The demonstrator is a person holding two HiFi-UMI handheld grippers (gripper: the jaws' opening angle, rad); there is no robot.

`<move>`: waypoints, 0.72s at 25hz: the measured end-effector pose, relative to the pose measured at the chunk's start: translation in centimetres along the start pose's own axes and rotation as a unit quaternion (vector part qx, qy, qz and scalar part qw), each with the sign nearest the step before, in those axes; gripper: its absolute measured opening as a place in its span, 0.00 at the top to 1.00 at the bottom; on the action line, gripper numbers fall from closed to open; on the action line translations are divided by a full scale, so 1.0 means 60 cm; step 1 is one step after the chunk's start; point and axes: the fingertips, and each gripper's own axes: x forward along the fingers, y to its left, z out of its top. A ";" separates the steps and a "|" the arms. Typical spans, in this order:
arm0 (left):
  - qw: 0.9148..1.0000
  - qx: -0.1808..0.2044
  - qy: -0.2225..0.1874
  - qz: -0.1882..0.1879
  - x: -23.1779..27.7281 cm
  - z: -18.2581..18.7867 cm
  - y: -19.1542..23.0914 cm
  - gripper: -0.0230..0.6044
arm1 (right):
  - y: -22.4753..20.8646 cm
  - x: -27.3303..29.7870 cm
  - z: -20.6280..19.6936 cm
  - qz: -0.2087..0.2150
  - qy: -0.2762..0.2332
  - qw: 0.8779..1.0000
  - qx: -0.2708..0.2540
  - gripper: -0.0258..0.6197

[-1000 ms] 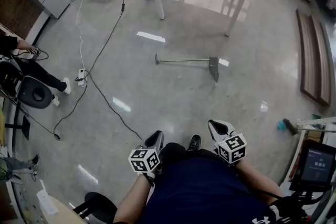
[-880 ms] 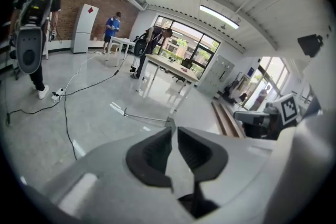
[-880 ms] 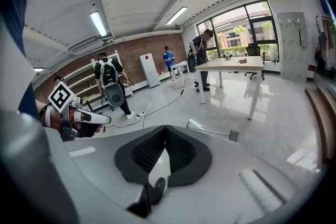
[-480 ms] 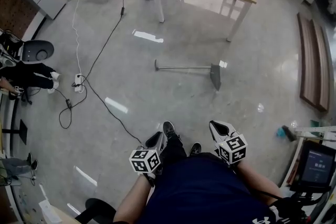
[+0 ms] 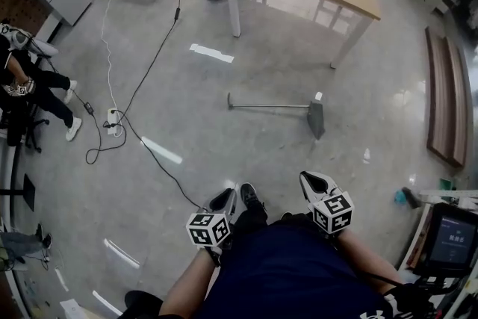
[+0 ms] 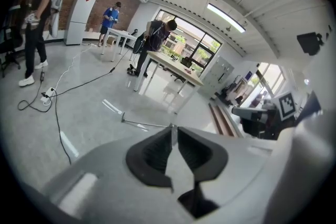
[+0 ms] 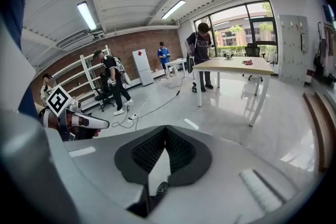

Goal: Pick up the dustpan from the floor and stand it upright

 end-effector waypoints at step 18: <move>0.999 -0.028 0.003 0.024 0.055 0.107 0.128 0.91 | 0.008 0.169 0.091 0.028 0.021 0.999 -0.015 0.94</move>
